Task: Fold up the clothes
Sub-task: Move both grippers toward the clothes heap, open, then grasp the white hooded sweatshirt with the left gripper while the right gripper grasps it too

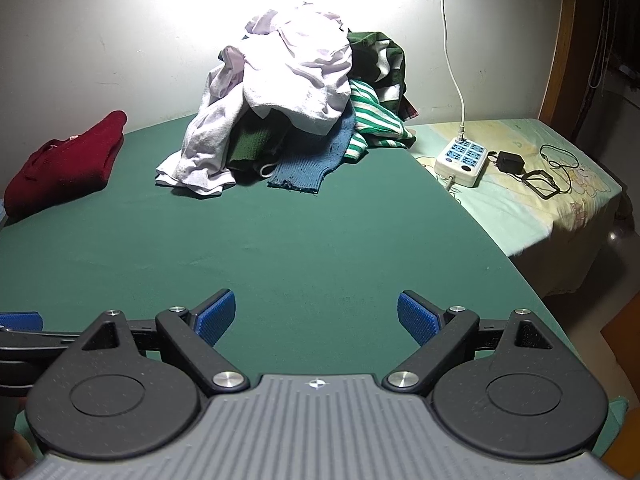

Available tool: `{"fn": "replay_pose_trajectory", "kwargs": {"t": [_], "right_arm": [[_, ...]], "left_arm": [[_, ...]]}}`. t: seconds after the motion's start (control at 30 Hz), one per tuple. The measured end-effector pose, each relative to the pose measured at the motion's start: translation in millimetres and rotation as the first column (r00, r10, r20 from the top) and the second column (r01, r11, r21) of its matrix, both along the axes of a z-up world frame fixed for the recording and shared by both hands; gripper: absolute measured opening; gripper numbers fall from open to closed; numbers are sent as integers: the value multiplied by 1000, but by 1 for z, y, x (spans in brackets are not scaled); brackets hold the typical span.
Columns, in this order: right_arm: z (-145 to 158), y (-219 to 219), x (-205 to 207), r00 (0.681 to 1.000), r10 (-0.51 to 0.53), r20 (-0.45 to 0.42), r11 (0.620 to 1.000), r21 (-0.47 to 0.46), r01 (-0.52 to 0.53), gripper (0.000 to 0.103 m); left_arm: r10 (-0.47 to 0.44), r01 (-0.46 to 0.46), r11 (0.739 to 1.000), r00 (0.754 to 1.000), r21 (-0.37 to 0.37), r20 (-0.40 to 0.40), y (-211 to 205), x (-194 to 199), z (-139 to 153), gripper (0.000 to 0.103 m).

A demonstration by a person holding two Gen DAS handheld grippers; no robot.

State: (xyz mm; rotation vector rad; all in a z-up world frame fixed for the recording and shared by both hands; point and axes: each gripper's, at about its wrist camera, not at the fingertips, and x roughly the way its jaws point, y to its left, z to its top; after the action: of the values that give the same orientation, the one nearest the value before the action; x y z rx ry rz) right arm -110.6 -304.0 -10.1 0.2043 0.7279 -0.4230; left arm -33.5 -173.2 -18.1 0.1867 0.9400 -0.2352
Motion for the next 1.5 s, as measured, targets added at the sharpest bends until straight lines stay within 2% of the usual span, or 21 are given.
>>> {"fn": "replay_pose_trajectory", "kwargs": {"t": [0.13,0.23,0.33,0.57,0.7,0.87,1.0,1.1,1.17,1.5], "right_arm": [[1,1,4,1000,-21,-1,1000,-18,21,90],[4,-4,11,999,-32,2,999,-23,32,90],[8,-15,21,999,-38,13,999,-20,38,90],[33,-68,74,998,-18,62,999,-30,20,90],[49,-102,115,995,31,97,999,-46,-27,90],[60,-139,173,987,74,141,996,-62,-66,90],[63,-149,221,982,103,158,991,-95,-89,90],[62,-155,246,978,113,175,990,-99,-97,90],[61,-157,258,979,109,172,991,-99,-93,90],[53,-173,282,975,154,157,986,-82,-143,90]], "left_arm": [[-28,27,999,999,-31,-30,-1,12,-2,102],[-62,55,994,995,-93,-79,1,25,-3,102],[-83,73,989,994,-128,-74,-3,41,1,102],[-136,137,988,991,-74,14,-41,83,17,102],[-154,156,982,988,-107,21,-66,120,28,102],[-115,121,992,988,-45,102,-95,169,45,102],[-76,85,994,990,-73,122,-108,205,59,102],[-61,70,996,987,-59,145,-120,228,65,102],[-44,51,998,990,-46,136,-126,244,64,102],[-112,116,991,992,-70,60,-151,296,40,103]]}}
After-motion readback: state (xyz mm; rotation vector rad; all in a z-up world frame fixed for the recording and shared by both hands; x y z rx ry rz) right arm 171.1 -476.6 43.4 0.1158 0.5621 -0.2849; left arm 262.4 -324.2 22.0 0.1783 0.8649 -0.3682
